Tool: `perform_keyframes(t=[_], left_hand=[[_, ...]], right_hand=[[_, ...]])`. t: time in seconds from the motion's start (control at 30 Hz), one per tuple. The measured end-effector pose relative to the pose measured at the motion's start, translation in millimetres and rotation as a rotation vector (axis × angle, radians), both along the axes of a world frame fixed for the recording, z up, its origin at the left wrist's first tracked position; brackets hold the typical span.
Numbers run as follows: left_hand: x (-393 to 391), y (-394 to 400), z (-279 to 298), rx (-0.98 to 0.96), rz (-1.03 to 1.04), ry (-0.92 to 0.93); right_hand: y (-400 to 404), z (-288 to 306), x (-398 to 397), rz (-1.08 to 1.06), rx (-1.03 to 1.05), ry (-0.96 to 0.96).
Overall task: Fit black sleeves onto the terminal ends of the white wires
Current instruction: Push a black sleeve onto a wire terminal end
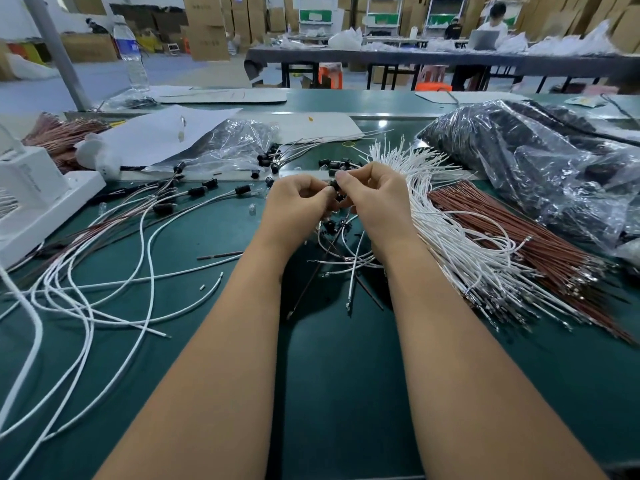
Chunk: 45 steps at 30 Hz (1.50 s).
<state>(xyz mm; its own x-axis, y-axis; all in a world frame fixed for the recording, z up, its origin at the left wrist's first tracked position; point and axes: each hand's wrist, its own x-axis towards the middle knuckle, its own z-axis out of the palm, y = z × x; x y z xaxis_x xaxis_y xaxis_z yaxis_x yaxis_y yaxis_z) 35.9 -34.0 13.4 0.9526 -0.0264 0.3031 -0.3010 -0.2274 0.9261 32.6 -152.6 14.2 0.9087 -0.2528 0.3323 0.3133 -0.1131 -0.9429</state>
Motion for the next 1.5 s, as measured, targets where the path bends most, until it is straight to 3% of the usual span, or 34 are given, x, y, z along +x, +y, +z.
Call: perform_keyframes(t=[0.27,0.4,0.6,0.7,0.77,0.83,1.07,1.5], left_hand=[[2.4,5.6,-0.8,0.05,-0.145,0.026],[0.5,10.4,1.4,0.04,-0.105,-0.016],[11.6,27.8,-1.3,-0.09,0.297,-0.063],[19.3,36.3,-4.5,0.046,0.608,-0.023],[20.8,41.4,-7.1,0.164,0.709,0.046],[21.4,44.9,-8.1,0.225,0.71,0.12],[22.3,40.2,-7.5,0.276,0.533,0.159],[20.8,27.5,-4.7,-0.168,0.368,0.152]], right_hand=[[-1.3,-4.8,3.9,-0.008,0.05,-0.018],[1.0,-2.7,2.9,0.014,0.035,-0.033],[4.2,-6.0,0.5,-0.046,-0.301,-0.012],[10.1,-5.9,-1.0,0.027,-0.587,-0.07],[16.6,-9.0,0.0,0.094,-0.816,-0.062],[21.7,-12.7,1.9,0.14,-0.991,-0.03],[32.5,-20.3,8.7,0.265,-1.274,0.037],[34.1,-14.1,1.6,0.175,-1.116,-0.14]])
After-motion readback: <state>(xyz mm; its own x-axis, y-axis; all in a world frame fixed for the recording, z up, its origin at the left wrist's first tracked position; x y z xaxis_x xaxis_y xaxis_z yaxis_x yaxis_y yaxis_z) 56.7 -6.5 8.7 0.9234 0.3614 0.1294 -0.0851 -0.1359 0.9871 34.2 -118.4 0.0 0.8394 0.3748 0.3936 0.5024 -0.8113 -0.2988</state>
